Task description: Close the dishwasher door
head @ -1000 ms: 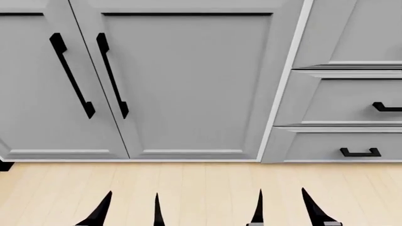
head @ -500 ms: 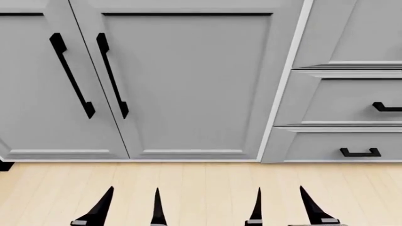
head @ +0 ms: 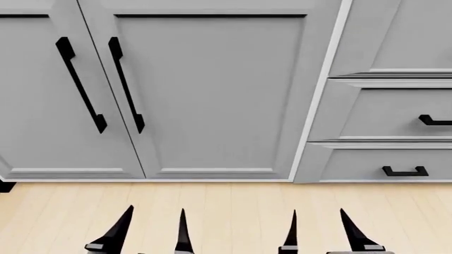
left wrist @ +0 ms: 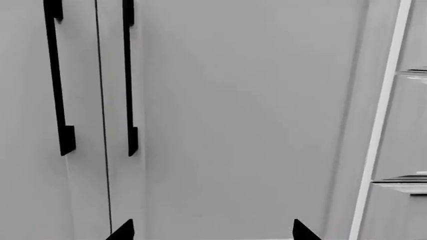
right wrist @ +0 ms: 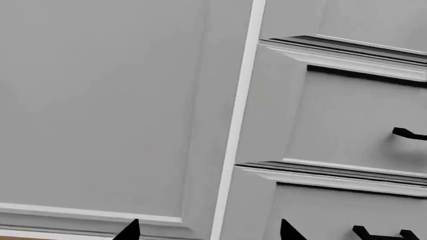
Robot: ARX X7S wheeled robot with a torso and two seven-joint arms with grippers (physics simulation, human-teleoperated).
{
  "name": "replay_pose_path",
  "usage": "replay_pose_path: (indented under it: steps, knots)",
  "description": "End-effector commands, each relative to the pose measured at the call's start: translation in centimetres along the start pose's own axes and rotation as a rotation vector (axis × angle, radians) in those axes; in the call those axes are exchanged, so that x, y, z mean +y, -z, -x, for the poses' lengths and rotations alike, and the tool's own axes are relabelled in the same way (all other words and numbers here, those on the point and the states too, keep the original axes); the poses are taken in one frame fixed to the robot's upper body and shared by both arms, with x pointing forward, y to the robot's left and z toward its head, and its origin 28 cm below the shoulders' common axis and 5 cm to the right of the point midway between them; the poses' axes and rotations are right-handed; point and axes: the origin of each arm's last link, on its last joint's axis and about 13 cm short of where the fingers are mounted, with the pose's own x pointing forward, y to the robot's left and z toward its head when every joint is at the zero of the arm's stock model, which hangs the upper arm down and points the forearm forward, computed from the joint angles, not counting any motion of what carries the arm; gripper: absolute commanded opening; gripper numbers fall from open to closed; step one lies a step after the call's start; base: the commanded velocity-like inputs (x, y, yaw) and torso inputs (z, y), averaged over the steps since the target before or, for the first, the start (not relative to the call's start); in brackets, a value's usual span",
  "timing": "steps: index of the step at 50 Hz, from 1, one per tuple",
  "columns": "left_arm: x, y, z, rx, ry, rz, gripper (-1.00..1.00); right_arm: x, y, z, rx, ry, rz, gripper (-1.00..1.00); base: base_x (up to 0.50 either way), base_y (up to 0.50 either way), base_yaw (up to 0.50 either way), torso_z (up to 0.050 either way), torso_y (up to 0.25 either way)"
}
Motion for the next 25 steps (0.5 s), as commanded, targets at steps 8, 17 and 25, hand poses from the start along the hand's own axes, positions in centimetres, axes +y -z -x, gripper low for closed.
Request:
replay_pose_path:
  steps: [8,17,25]
  knots:
    - [0.1,0.8,-0.6,0.007,-0.002,-0.034,1.0,0.3,0.5,-0.9,0.039,0.015,-0.01,1.0,0.0,0.0,0.0,-0.05,0.0]
    - [0.5,1.1,-1.2,0.014,-0.012,0.023,1.0,0.4,0.7,-1.7,0.015,0.033,0.013,1.0,0.0,0.21,0.0,-0.039,-0.01]
    - [0.6,1.3,-1.8,0.017,-0.006,0.015,1.0,0.2,0.5,-2.1,-0.004,0.026,-0.007,1.0,0.0,0.5,0.0,0.0,0.0]
